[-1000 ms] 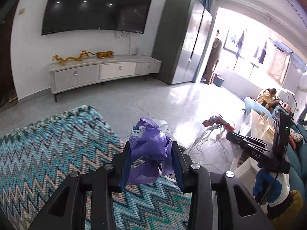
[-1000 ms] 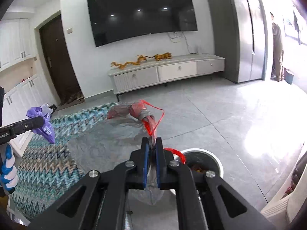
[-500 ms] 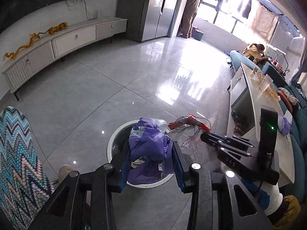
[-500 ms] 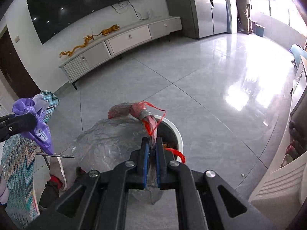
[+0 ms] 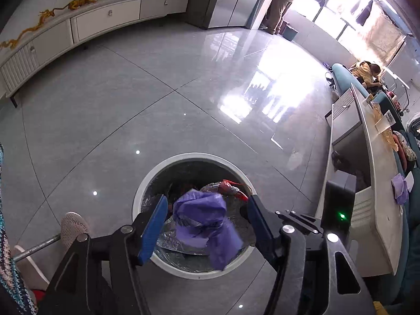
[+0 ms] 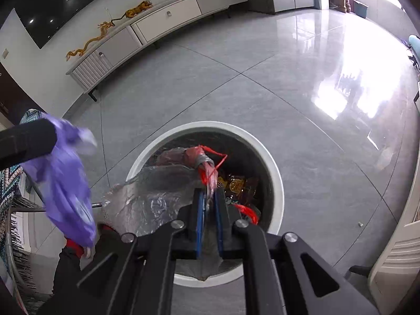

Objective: Collect trash
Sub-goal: 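Open both tools to drop the items into the bin, then move both tools back over the empty ottoman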

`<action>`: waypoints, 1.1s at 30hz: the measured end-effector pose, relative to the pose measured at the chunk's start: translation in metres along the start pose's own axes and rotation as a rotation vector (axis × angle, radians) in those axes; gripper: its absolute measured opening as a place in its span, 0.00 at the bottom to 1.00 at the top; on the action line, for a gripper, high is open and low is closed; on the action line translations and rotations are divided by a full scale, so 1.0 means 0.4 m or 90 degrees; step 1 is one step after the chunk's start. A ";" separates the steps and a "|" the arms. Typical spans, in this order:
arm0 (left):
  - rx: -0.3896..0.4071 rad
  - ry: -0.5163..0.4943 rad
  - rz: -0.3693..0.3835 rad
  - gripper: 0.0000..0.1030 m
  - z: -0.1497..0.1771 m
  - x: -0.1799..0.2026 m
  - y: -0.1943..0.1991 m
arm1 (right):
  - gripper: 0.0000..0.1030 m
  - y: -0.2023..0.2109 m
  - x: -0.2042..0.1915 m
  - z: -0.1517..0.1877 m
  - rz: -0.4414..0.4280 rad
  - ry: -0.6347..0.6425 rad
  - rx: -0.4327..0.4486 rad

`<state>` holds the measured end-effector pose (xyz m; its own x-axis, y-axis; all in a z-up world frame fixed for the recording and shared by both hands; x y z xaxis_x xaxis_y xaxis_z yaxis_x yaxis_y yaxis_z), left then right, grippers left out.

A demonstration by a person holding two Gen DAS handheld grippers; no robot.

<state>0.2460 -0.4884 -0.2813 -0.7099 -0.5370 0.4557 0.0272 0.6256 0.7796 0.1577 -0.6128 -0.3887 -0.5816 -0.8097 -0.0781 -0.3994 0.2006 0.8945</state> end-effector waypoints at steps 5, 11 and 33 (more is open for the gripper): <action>0.011 0.016 0.000 0.71 -0.002 -0.021 0.008 | 0.47 -0.045 -0.005 -0.002 0.005 -0.004 -0.017; 0.046 0.009 -0.003 0.71 -0.003 -0.008 0.078 | 0.48 -0.045 -0.011 -0.018 0.023 0.006 -0.019; 0.262 -0.006 -0.173 0.79 0.212 0.077 0.628 | 0.48 0.551 -0.121 -0.025 -0.001 0.024 0.206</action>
<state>0.1713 -0.2998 -0.1079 -0.6594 -0.7076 0.2540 -0.4382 0.6363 0.6349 0.1048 -0.5350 -0.1835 -0.5560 -0.8292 -0.0580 -0.6085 0.3585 0.7080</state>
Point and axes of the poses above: each gripper's, at about its wrist camera, not at the fingertips, and y roughly against the way its jaws point, x to its right, z to its underside, the point moved 1 cm from there along -y, roughly the way its jaws point, and after that the axes turned 15 degrees about z, right-handed, at the moved point
